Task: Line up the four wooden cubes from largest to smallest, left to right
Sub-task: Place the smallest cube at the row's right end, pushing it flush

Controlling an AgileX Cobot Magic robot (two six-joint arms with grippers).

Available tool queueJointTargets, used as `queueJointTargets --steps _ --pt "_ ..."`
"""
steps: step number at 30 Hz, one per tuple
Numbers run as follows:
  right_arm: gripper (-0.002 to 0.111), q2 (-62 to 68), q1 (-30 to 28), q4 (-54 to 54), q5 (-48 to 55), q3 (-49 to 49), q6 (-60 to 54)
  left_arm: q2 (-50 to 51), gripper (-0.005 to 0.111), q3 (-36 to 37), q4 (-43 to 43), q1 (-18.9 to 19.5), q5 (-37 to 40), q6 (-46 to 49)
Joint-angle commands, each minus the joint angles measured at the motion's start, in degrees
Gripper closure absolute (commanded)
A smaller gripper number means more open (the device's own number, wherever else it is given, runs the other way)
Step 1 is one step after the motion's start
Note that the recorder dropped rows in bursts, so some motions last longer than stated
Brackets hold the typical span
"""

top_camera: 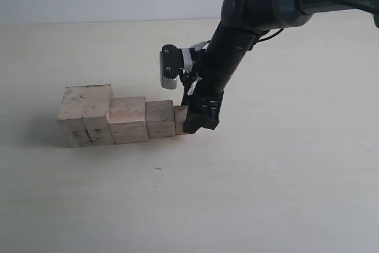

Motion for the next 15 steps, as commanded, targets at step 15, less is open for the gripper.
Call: queueJointTargets --steps 15 --pt "0.027 -6.85 0.01 -12.4 5.76 0.2 24.45 -0.37 0.107 0.18 -0.29 -0.24 -0.63 -0.13"
